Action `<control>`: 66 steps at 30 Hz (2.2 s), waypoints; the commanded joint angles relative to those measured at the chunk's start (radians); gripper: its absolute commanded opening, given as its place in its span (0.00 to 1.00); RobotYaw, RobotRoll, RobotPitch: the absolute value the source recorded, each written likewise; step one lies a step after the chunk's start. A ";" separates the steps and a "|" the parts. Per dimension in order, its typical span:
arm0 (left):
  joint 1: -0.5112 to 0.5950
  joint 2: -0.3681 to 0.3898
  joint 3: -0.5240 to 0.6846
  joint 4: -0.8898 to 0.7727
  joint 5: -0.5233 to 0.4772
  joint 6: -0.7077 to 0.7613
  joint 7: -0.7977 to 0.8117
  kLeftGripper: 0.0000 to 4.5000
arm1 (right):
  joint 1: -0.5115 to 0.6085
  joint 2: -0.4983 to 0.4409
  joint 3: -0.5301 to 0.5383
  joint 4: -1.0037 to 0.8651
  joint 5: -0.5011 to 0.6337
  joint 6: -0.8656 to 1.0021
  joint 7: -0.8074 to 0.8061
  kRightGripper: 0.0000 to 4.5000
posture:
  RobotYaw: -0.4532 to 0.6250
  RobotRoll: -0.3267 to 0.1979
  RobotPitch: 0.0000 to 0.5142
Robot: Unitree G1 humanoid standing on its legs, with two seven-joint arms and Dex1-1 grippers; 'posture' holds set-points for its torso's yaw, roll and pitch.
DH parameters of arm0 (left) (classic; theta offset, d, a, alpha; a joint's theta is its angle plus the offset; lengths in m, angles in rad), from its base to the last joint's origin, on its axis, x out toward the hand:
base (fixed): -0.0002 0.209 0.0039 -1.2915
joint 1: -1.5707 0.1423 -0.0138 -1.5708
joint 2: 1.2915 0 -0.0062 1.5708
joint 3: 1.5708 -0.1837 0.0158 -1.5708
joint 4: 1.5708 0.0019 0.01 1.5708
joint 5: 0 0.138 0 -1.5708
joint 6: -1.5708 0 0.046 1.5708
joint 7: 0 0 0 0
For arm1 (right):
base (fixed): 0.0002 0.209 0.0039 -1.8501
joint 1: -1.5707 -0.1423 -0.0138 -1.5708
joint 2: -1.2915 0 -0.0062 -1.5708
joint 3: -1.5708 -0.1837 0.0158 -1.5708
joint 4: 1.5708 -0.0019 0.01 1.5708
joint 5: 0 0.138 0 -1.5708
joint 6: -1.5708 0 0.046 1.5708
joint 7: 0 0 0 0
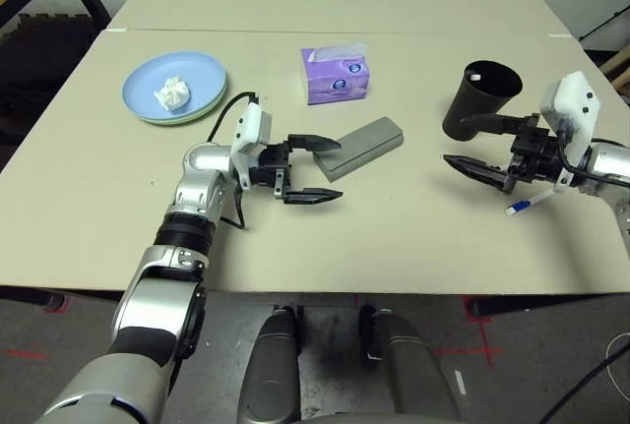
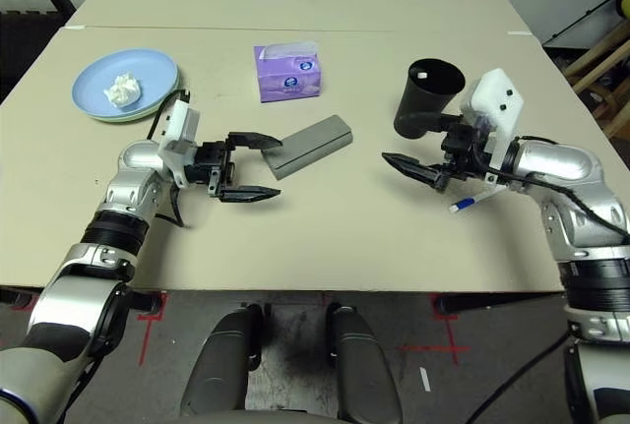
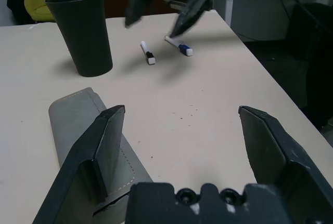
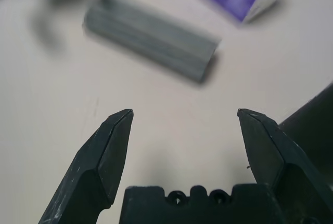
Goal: Organize and tidy the items on the table.
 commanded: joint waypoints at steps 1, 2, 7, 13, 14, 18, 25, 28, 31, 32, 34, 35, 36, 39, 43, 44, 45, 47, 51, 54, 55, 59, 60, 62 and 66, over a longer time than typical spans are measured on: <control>0.003 0.003 -0.014 0.008 0.014 -0.017 -0.005 0.99 | -0.018 -0.071 0.062 0.029 -0.091 -0.069 0.074 1.00 | 0.48 0.62 0.37; -0.001 0.004 -0.013 0.012 0.015 -0.017 -0.004 0.99 | -0.033 -0.088 0.084 0.046 -0.121 -0.095 0.092 1.00 | 0.47 0.62 0.37; -0.008 0.004 -0.010 0.015 0.014 -0.016 0.003 0.99 | -0.094 -0.155 0.195 0.117 -0.252 -0.240 0.216 1.00 | 0.47 0.62 0.40; -0.007 0.003 -0.009 0.006 0.010 -0.008 0.015 0.99 | -0.192 -0.198 0.304 0.209 -0.402 -0.382 0.339 1.00 | 0.47 0.62 0.43; -0.007 0.004 -0.009 0.002 0.008 -0.004 0.017 0.99 | -0.216 -0.203 0.321 0.227 -0.425 -0.403 0.360 1.00 | 0.47 0.62 0.43; -0.003 0.010 -0.007 -0.011 0.005 0.005 0.023 0.99 | -0.295 -0.205 0.377 0.295 -0.505 -0.487 0.429 1.00 | 0.48 0.62 0.45; 0.001 0.018 -0.007 -0.027 0.003 0.016 0.037 0.99 | -0.356 -0.180 0.421 0.378 -0.588 -0.584 0.459 1.00 | 0.48 0.62 0.48; 0.007 0.021 -0.008 -0.038 0.002 0.025 0.038 0.99 | -0.363 -0.177 0.432 0.395 -0.610 -0.625 0.467 1.00 | 0.48 0.62 0.49; 0.010 0.024 -0.008 -0.043 0.001 0.031 0.039 0.99 | -0.372 -0.167 0.440 0.418 -0.630 -0.666 0.466 1.00 | 0.48 0.62 0.49; 0.010 0.025 -0.008 -0.044 0.001 0.032 0.039 0.99 | -0.377 -0.163 0.443 0.427 -0.639 -0.680 0.463 1.00 | 0.49 0.62 0.49; 0.010 0.025 -0.008 -0.046 0.002 0.035 0.041 0.99 | -0.387 -0.153 0.449 0.449 -0.654 -0.706 0.458 1.00 | 0.49 0.62 0.49; 0.010 0.025 -0.008 -0.047 0.003 0.036 0.043 0.99 | -0.392 -0.149 0.451 0.458 -0.659 -0.718 0.460 1.00 | 0.49 0.62 0.50; 0.011 0.025 -0.008 -0.050 0.002 0.037 0.044 0.99 | -0.395 -0.146 0.453 0.465 -0.661 -0.726 0.461 1.00 | 0.49 0.62 0.50; 0.015 0.026 -0.008 -0.057 0.002 0.041 0.047 0.99 | -0.412 -0.134 0.460 0.492 -0.677 -0.760 0.459 1.00 | 0.49 0.62 0.50; 0.021 0.028 -0.009 -0.067 0.001 0.046 0.052 0.99 | -0.425 -0.123 0.466 0.521 -0.693 -0.798 0.459 1.00 | 0.50 0.62 0.50; 0.022 0.028 -0.009 -0.069 0.001 0.047 0.053 0.99 | -0.428 -0.120 0.467 0.526 -0.696 -0.805 0.458 1.00 | 0.50 0.62 0.50; 0.023 0.028 -0.009 -0.070 0.001 0.048 0.054 0.99 | -0.430 -0.118 0.468 0.530 -0.696 -0.811 0.461 1.00 | 0.50 0.62 0.50; 0.023 0.029 -0.008 -0.072 0.001 0.047 0.055 0.99 | -0.433 -0.115 0.469 0.534 -0.696 -0.821 0.469 1.00 | 0.50 0.62 0.50; 0.022 0.029 -0.008 -0.072 0.001 0.047 0.058 1.00 | -0.430 -0.112 0.467 0.536 -0.694 -0.831 0.473 0.91 | 0.50 0.62 0.50; 0.022 0.030 -0.008 -0.072 0.001 0.046 0.060 1.00 | -0.417 -0.111 0.463 0.514 -0.679 -0.819 0.485 0.70 | 0.50 0.62 0.50; 0.022 0.030 -0.008 -0.071 0.002 0.046 0.060 1.00 | -0.413 -0.113 0.462 0.507 -0.674 -0.815 0.490 0.62 | 0.50 0.62 0.50; 0.020 0.029 -0.008 -0.067 0.002 0.043 0.061 1.00 | -0.403 -0.126 0.468 0.476 -0.648 -0.794 0.501 0.29 | 0.50 0.62 0.49; 0.019 0.029 -0.008 -0.065 0.002 0.042 0.061 1.00 | -0.403 -0.131 0.472 0.468 -0.638 -0.786 0.501 0.19 | 0.50 0.62 0.49; 0.015 0.029 -0.008 -0.059 0.003 0.040 0.061 1.00 | -0.403 -0.146 0.487 0.444 -0.603 -0.755 0.501 0.07 | 0.50 0.62 0.48; 0.010 0.028 -0.007 -0.049 0.005 0.034 0.061 1.00 | -0.416 -0.175 0.514 0.389 -0.511 -0.661 0.501 0.07 | 0.49 0.62 0.47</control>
